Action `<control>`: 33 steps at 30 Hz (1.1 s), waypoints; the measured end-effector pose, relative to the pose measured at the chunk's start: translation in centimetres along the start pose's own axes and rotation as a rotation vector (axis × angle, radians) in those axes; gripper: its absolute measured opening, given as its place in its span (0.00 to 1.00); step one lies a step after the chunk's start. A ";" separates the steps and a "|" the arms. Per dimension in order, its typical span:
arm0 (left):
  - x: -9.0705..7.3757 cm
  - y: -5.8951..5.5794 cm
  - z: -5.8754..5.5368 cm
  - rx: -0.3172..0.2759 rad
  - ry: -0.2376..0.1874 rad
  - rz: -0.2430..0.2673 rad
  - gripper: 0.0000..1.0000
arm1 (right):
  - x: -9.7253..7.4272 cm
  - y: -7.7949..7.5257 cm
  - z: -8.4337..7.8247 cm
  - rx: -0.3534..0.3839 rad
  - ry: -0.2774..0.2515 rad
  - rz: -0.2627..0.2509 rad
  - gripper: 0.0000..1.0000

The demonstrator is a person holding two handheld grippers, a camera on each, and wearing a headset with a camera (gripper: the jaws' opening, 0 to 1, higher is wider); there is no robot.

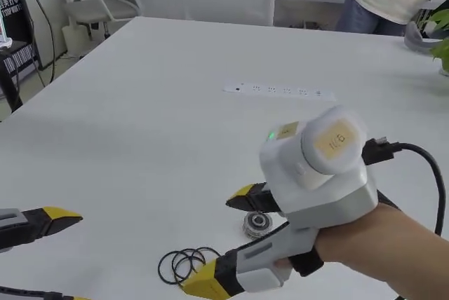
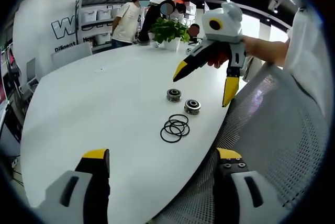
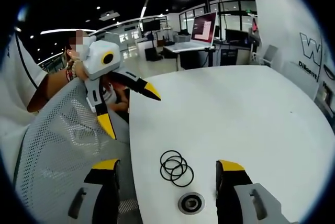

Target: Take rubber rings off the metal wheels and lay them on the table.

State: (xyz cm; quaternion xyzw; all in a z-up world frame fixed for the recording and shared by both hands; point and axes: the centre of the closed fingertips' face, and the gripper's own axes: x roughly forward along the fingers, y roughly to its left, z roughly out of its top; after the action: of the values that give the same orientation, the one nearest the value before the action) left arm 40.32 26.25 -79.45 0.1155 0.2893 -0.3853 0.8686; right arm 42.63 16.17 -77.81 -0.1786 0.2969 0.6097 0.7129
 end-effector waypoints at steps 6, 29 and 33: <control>-0.1 0.0 0.0 0.002 0.001 -0.003 0.81 | -1.4 0.0 -0.1 -0.023 -0.006 -0.014 0.78; -0.1 0.3 0.7 0.002 -0.029 -0.003 0.83 | -7.8 -1.3 -0.1 0.013 -0.142 -0.089 0.97; -0.1 0.3 0.8 -0.005 -0.035 -0.002 0.85 | -8.7 -1.7 -0.7 0.008 -0.138 -0.120 0.99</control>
State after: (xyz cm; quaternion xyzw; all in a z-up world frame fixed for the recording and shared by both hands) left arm 40.85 26.21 -78.71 0.1062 0.2752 -0.3872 0.8735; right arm 43.42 8.78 -72.97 -0.1507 0.2381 0.5757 0.7676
